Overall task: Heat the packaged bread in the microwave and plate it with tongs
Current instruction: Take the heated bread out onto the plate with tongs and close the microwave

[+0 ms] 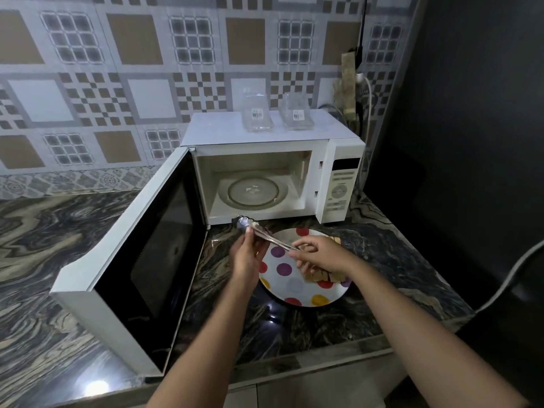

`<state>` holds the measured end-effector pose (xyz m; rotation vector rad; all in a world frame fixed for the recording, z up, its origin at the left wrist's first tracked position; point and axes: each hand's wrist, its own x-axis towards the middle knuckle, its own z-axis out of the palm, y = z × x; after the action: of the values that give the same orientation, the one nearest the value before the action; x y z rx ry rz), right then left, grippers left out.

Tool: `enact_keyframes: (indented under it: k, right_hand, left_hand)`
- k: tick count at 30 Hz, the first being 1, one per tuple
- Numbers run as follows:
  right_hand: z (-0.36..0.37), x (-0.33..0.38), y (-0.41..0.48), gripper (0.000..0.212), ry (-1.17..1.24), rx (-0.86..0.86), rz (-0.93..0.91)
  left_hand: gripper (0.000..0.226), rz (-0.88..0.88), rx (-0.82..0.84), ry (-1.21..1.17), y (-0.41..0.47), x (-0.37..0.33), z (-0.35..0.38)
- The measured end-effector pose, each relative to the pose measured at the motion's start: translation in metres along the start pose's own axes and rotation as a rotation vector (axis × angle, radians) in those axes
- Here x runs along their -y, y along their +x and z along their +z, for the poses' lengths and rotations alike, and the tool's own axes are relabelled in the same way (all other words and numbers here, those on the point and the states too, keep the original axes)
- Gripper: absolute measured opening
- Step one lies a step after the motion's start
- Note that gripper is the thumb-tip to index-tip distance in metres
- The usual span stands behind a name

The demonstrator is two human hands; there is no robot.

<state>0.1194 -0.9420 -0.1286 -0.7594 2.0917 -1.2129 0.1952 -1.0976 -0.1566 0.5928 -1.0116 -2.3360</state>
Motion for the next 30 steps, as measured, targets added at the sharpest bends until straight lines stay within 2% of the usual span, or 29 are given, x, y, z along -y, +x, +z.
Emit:
enact_keyframes:
  k: [4,7,11,15,18,21,26,28,30]
  right_hand:
    - [-0.018,-0.021,0.003,0.038,-0.277,-0.112,0.083]
    - [-0.019,-0.033,0.004,0.031,-0.211,-0.147,0.105]
    - [-0.020,-0.032,0.004,0.023,-0.161,-0.149,0.034]
    - [-0.018,-0.016,0.007,0.020,-0.141,-0.063,-0.017]
    - [-0.011,-0.003,0.012,0.026,-0.183,-0.048,-0.029]
    - [-0.007,0.004,0.017,0.026,-0.217,-0.072,-0.034]
    - [0.007,0.000,0.036,0.026,-0.219,-0.079,0.062]
    - [0.022,-0.007,0.044,0.031,-0.291,-0.080,0.143]
    - [0.041,-0.019,0.052,0.027,-0.383,-0.080,0.231]
  left_hand:
    - [0.020,-0.050,-0.153,-0.197,0.007,0.011,-0.012]
    - [0.020,-0.077,-0.199,-0.225,0.010,0.017,-0.016]
    - [0.020,-0.081,-0.188,-0.161,0.013,0.021,-0.010]
    - [0.022,-0.054,-0.068,0.108,0.014,0.019,0.011]
    - [0.025,-0.033,0.031,0.232,0.014,0.017,0.026]
    - [0.028,0.015,0.020,0.344,0.018,0.011,0.030]
    - [0.041,0.144,-0.020,0.727,0.030,0.014,0.000]
    - [0.038,0.190,-0.071,0.999,0.025,0.022,-0.028]
    - [0.033,0.213,-0.089,1.278,0.022,0.034,-0.063]
